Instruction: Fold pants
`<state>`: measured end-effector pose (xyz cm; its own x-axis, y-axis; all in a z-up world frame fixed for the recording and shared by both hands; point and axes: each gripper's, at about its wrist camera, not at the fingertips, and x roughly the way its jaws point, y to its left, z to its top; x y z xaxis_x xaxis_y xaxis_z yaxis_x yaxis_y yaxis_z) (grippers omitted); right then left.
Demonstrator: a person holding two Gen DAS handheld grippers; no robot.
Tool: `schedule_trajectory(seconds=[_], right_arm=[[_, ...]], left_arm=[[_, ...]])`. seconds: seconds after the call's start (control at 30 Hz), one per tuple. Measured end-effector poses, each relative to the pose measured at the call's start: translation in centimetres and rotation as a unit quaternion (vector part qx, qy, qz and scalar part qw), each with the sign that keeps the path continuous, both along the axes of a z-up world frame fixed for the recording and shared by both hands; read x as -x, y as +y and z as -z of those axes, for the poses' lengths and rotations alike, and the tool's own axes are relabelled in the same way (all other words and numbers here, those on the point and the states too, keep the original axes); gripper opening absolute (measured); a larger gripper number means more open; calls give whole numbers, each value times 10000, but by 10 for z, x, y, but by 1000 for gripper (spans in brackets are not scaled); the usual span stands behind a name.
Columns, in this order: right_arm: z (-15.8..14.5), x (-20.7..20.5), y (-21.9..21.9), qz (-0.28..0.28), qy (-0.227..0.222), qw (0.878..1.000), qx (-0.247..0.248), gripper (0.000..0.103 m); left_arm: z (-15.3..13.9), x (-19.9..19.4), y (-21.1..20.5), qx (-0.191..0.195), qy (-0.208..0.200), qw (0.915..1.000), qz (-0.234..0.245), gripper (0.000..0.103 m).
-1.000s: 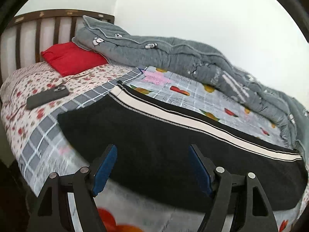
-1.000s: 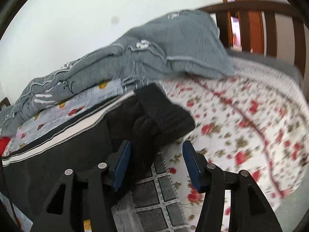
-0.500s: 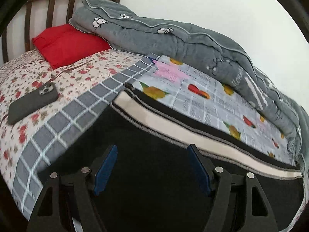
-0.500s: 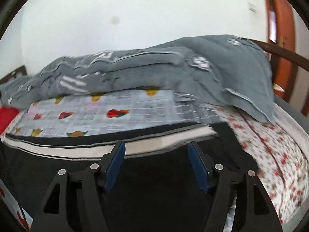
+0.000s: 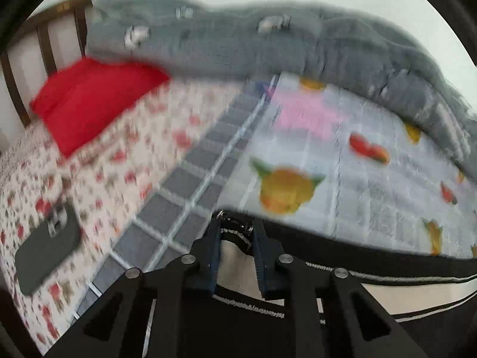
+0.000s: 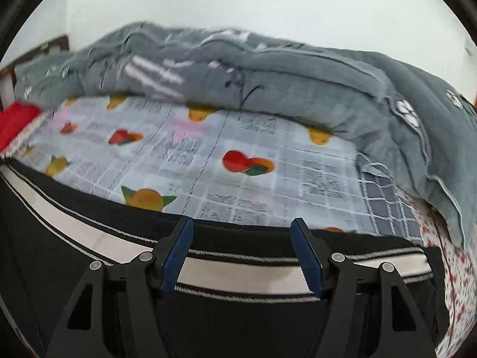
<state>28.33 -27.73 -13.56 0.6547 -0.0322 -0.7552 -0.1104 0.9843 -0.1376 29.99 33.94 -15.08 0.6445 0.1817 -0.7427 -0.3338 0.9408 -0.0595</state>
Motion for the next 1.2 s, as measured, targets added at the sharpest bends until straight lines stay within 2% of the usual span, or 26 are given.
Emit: schedule_trajectory(seconds=[0.03, 0.07, 0.1, 0.17, 0.3, 0.4, 0.47, 0.5, 0.53, 0.57, 0.6, 0.63, 0.7, 0.77, 0.83, 0.87, 0.9, 0.97, 1.03, 1.07, 1.1, 1.13, 1.2], right_arm=[[2, -2, 2, -49, 15, 10000, 34, 66], [3, -2, 4, -115, -2, 9999, 42, 66], [4, -2, 6, -206, -27, 9998, 47, 66], [5, -5, 11, -412, -10, 9991, 33, 66], [14, -19, 19, -1354, 476, 9885, -467, 75], [29, -31, 34, -1690, 616, 9837, -40, 76], [46, -39, 40, -1819, 910, 9789, 189, 73], [57, -41, 44, -1939, 1101, 9745, 265, 64], [59, -40, 45, -1994, 1019, 9742, 287, 60], [58, -36, 45, -2094, 952, 9729, 245, 52], [56, -34, 46, -2215, 1008, 9698, 145, 9], [51, -31, 47, -2210, 935, 9706, 175, 3], [35, -17, 47, -2285, 337, 9725, 292, 2], [25, -16, 42, -2237, 147, 9744, 132, 2], [36, -27, 42, -2157, 328, 9758, 144, 2], [51, -35, 45, -2074, 575, 9763, 224, 2], [62, -41, 48, -2008, 732, 9765, 287, 3], [63, -40, 53, -1845, 561, 9805, 381, 6], [51, -38, 46, -1567, 565, 9854, 349, 25], [42, -34, 38, -1420, 462, 9885, 253, 28], [31, -27, 23, -1206, 271, 9923, 73, 36], [26, -24, 13, -1015, 187, 9947, 35, 45], [27, -24, -13, -525, 242, 9983, 34, 48]], left_arm=[[-7, 7, 3, 70, -271, 9996, 20, 19], [-8, 10, 6, 27, -347, 9994, -31, 19], [-2, 7, 8, -55, -218, 9997, -82, 19], [17, 0, 12, 43, 33, 9999, -109, 19], [22, 2, 11, 18, -51, 9999, -115, 19], [22, 2, 9, 9, -8, 10000, -96, 19], [21, 3, 10, 38, -19, 10000, -73, 20], [20, 4, 10, 63, -26, 10000, -69, 20], [24, 1, 12, 80, -36, 9999, -69, 20], [22, 3, 12, 92, -52, 9999, -66, 19], [22, 3, 12, 97, -65, 9999, -61, 19], [23, 3, 13, 104, -103, 9999, -52, 19], [14, 8, 13, 94, -324, 9994, 46, 19], [8, 8, 15, 110, -404, 9991, 77, 19], [20, -5, 17, 142, -71, 9999, -27, 19], [27, -11, 16, 151, 74, 9998, -91, 20], [29, -15, 12, 39, 116, 9998, -124, 20], [22, -15, 2, -362, 137, 9991, -151, 24], [14, -9, -5, -590, 138, 9979, -233, 32], [9, -4, -7, -658, 131, 9973, -286, 43], [5, 3, -9, -702, 81, 9970, -313, 54], [2, 9, -10, -710, -17, 9970, -311, 57], [-3, 22, -15, -674, -196, 9971, -280, 58]])
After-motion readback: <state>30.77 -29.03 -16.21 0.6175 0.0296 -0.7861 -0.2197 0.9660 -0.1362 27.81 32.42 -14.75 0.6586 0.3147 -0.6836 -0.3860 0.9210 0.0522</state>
